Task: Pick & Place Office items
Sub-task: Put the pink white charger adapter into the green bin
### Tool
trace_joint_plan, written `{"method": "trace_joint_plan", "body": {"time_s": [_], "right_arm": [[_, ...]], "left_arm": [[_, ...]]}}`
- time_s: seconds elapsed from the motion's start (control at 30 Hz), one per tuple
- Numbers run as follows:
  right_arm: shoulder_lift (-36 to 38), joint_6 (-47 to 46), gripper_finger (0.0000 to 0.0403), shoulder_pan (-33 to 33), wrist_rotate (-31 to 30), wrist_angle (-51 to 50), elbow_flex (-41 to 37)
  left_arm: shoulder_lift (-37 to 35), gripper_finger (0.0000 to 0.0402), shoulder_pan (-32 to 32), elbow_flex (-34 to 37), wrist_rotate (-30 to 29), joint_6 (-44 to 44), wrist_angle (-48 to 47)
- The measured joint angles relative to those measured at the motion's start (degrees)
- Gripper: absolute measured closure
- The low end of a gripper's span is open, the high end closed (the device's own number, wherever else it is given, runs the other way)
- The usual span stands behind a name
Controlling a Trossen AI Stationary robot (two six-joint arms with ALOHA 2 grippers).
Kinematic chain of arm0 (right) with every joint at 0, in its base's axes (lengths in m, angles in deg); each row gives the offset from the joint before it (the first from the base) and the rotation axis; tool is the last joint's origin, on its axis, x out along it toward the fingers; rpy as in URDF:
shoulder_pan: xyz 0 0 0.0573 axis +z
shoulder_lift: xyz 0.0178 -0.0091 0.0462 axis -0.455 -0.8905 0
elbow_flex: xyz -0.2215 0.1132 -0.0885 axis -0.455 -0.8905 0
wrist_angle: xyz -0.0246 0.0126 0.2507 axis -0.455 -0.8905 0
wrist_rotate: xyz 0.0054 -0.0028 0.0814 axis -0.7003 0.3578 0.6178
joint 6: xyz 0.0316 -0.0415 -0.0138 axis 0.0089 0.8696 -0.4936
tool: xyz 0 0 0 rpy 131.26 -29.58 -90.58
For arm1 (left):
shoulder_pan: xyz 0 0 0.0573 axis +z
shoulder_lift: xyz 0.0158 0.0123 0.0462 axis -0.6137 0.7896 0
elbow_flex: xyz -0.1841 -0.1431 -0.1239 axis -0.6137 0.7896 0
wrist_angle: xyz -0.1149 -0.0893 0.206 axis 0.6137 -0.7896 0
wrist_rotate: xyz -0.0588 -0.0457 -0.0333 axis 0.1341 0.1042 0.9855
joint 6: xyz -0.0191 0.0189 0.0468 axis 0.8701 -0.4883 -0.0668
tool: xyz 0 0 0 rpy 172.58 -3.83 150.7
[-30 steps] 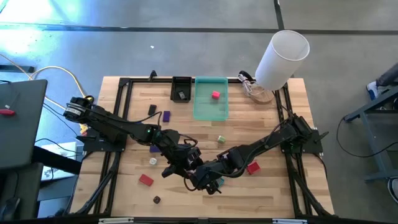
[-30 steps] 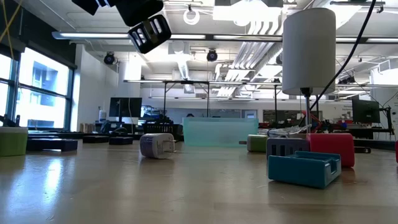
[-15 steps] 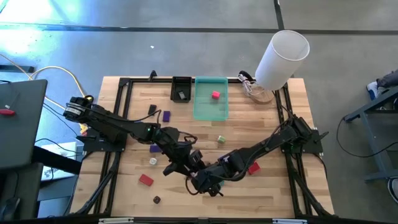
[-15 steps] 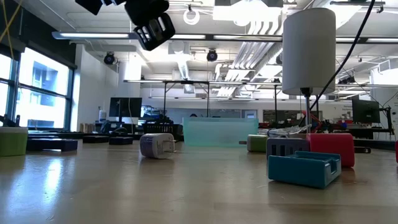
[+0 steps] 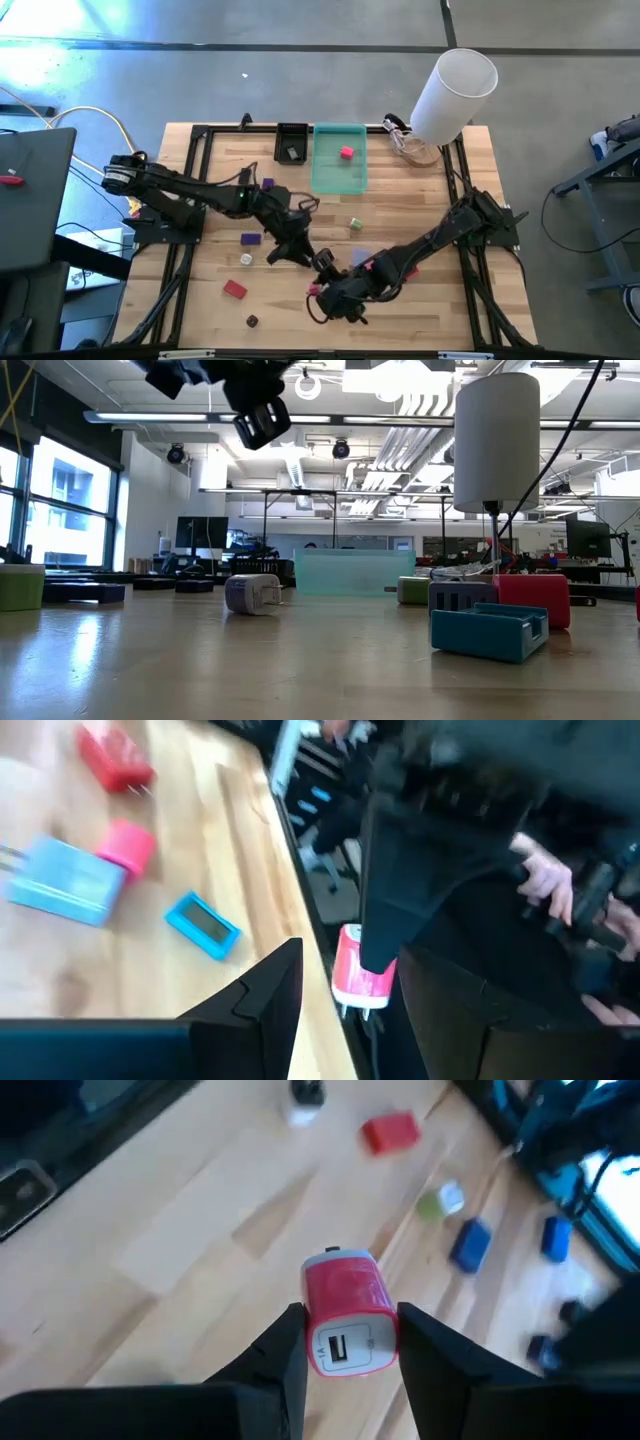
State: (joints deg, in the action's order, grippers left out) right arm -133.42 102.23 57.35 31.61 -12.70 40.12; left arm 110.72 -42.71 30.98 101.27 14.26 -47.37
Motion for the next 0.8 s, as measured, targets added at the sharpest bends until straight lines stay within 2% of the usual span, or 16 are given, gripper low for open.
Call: {"method": "trace_joint_plan", "body": {"time_s": [0.13,0.23,0.4,0.47,0.7,0.8], "right_arm": [[0.16,-6.59,0.0288,1.63,-9.56,-8.43,0.0],[1.42,-14.98,0.0288,1.3,-15.73,-16.42,0.0],[3.71,-25.08,0.0288,-1.0,-18.11,-28.41,0.04],[4.83,-26.95,0.0288,-2.35,-18.07,-31.39,0.04],[10.5,-29.45,0.0288,-11.43,-18.42,-38.7,-0.04],[14.93,-29.37,0.0288,-17.68,-15.05,-36.8,-1.0]], "left_arm": [[-1.86,0.024,2.77,0.02,-1.32,-1.89,-1.6],[-4.02,0.024,4.46,0.02,-7.02,-3.97,-6.87],[-8.95,0.024,5.68,0.04,-25.39,-6.37,-20.22],[-11.09,0.024,5.65,0.04,-30.67,-6.56,-24.52],[-17.43,0.024,3.64,0.15,-39.92,-6.45,-35.45],[-19.8,0.024,2.19,0.38,-44.02,-5.58,-40.1]]}}
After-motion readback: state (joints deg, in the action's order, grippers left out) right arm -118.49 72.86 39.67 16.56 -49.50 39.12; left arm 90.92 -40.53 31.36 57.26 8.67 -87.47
